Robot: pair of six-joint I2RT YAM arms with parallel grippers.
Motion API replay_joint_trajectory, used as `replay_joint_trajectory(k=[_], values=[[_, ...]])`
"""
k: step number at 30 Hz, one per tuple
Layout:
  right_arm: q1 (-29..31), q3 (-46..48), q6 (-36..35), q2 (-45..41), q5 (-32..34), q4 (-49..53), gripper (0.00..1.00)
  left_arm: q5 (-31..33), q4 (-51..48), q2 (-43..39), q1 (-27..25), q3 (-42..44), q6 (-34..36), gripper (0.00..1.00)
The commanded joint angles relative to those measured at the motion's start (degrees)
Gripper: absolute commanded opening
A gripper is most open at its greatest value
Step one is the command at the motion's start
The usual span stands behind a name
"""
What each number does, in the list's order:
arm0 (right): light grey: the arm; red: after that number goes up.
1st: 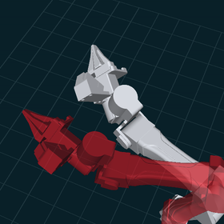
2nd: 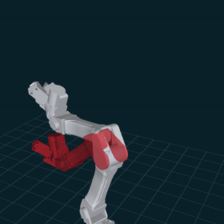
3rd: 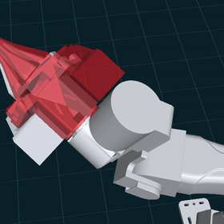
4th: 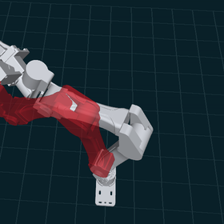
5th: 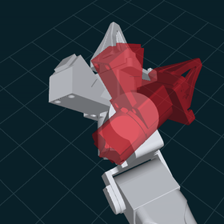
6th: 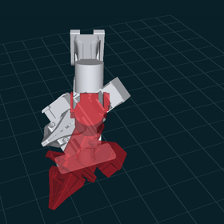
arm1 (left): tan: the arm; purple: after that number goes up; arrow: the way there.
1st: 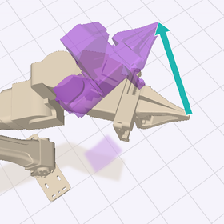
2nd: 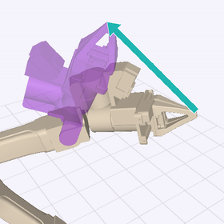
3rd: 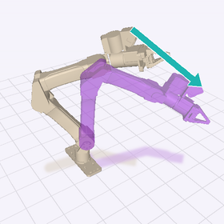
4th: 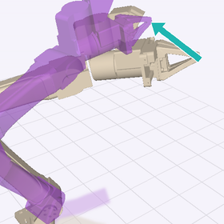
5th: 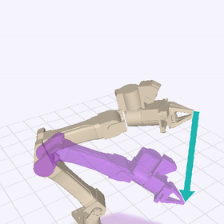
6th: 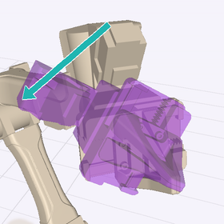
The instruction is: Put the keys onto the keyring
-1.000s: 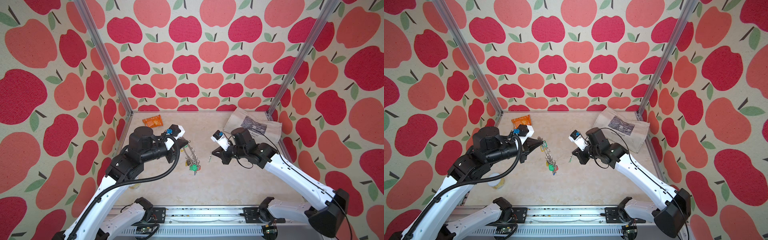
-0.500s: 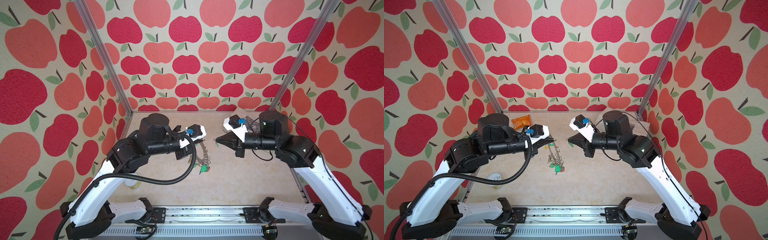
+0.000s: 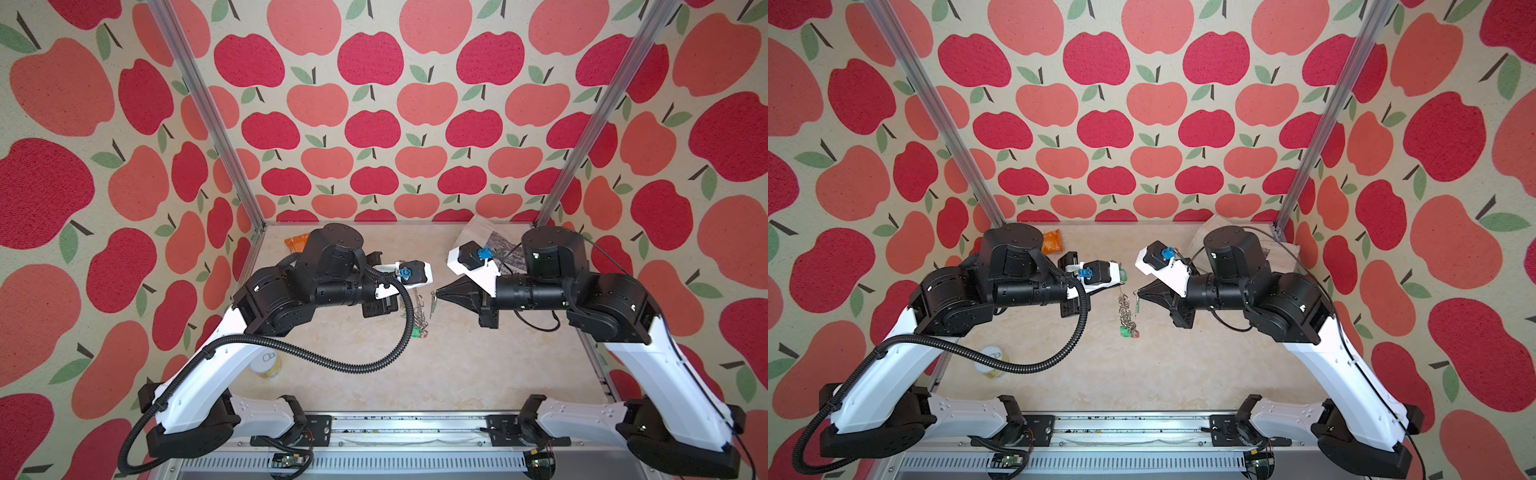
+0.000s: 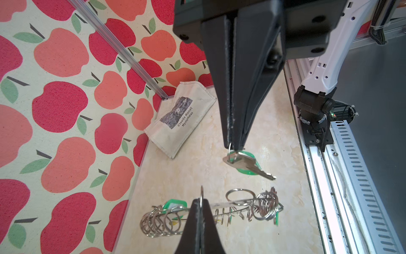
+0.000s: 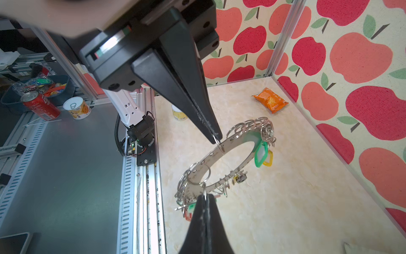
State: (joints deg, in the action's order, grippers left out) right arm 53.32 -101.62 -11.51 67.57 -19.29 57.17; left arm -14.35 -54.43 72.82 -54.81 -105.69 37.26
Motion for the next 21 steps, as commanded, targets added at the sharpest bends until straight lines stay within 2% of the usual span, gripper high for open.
replay_joint_trajectory(k=[1, 4, 10, 17, 21], values=[[1.43, -0.40, 1.83, -0.80, 3.94, -0.07, 0.00, -1.68, 4.23, -2.29, -0.48, 1.54, 2.00, 0.00], [3.34, 0.65, 1.85, -1.56, 6.84, -1.72, 0.00, -3.31, 7.21, -4.06, -0.48, 4.08, 1.69, 0.00], [7.39, 1.01, 0.60, -1.31, 12.16, -2.69, 0.00, -6.07, 6.58, -4.09, -0.47, 3.52, 0.24, 0.00], [11.55, 1.16, 0.21, -1.54, 17.05, -4.86, 0.00, -11.71, 7.91, -6.29, 0.31, 5.60, -2.52, 0.00], [14.09, 1.98, 0.26, -2.46, 18.68, -5.76, 0.00, -15.50, 11.88, -9.58, 1.34, 9.32, -4.87, 0.00]])
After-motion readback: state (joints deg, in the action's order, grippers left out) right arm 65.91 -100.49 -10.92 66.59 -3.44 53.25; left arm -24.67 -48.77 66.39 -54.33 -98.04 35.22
